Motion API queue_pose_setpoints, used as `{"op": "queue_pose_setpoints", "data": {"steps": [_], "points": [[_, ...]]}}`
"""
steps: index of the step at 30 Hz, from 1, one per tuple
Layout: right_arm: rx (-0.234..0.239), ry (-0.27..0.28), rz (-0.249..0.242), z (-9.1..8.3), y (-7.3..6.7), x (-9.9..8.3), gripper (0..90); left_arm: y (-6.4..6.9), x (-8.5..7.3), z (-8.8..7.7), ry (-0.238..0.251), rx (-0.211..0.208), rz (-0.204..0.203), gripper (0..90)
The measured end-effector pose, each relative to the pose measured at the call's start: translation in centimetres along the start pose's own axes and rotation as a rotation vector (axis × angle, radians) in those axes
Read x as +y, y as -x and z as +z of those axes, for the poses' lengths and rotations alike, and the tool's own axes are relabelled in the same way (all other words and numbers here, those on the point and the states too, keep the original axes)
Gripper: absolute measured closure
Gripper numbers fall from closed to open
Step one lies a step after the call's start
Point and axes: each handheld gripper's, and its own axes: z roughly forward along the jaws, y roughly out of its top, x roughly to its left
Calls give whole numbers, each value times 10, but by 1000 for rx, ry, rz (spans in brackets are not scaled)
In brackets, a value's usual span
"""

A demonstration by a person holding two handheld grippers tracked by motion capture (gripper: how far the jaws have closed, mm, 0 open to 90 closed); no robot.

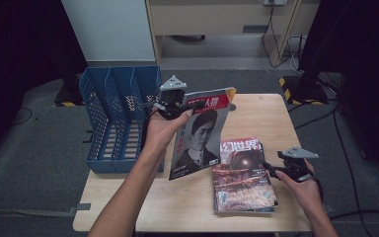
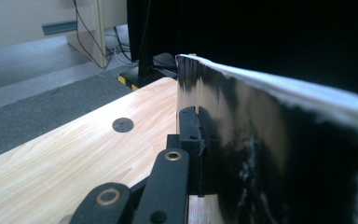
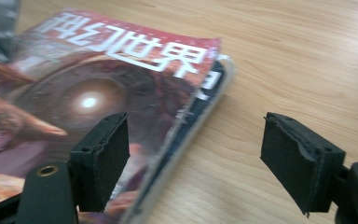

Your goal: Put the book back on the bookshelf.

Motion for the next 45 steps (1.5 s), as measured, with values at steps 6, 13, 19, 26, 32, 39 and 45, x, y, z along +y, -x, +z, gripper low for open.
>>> {"op": "queue_pose_setpoints", "data": {"steps": [6,13,19,26,32,39,45], "points": [[-54,-25,43,0,11,-8,236,-6,2,-12,14,18,-4,865],[-109,-44,89,-1,24,-16,245,-14,2,-28,27,51,-8,865],[-132,-93,100,1,31,-23,256,-19,3,-40,51,65,-24,865],[-130,-140,127,7,37,-32,260,-26,2,-56,67,90,-33,865],[-136,-128,124,8,36,-35,258,-32,1,-68,75,113,-38,865],[-136,-125,123,8,36,-35,255,-36,0,-77,87,126,-45,865],[-137,-125,123,8,36,-35,254,-41,0,-87,106,135,-63,865]]}}
